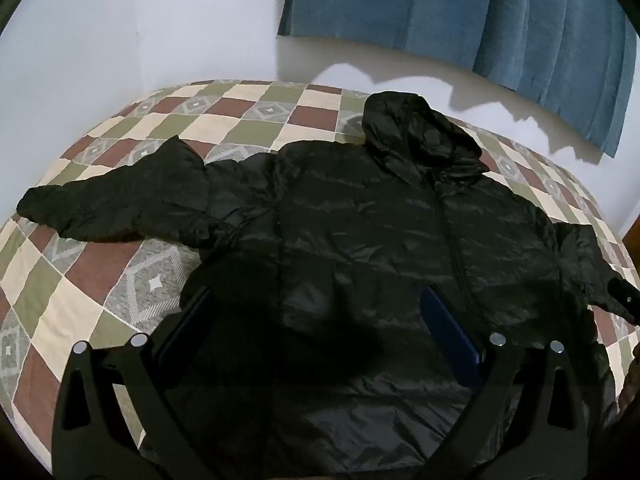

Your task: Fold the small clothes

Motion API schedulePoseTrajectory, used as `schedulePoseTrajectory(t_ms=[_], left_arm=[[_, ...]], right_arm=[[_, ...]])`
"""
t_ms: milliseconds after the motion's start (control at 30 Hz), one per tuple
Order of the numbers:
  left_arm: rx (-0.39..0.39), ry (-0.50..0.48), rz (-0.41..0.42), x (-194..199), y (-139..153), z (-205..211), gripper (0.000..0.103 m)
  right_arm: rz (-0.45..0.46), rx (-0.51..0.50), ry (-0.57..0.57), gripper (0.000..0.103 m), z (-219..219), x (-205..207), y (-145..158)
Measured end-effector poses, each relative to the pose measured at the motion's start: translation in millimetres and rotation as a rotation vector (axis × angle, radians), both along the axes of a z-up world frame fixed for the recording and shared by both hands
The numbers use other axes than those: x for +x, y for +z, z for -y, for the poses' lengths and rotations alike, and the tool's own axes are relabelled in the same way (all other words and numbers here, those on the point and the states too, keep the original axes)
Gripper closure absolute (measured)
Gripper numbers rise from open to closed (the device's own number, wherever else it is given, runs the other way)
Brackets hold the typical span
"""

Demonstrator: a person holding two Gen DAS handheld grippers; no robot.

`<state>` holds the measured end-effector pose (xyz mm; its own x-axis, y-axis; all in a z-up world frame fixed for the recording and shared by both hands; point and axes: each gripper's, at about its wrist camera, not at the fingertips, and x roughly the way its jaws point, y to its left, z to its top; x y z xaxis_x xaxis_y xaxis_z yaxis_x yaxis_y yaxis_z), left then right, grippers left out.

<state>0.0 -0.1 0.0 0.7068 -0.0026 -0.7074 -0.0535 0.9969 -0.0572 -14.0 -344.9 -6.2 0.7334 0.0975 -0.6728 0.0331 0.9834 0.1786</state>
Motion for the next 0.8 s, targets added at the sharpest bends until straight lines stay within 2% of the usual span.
schedulePoseTrajectory(t_ms=[233,267,800], left_arm=[[0.004,-0.013,0.013,-5,5,3,0.002],[0.004,-0.014,0.015,-6,6,3,0.002],[-0.002,-0.013,0.002,-5,4,8,0.002]], right_arm=[[-0.002,-0.039,0.012,0.01,-6,-1,0],[-0.009,0.013,0.007,0.01,0,1,-5],[-0.018,0.051,0.003,0.01,-1,0,2]])
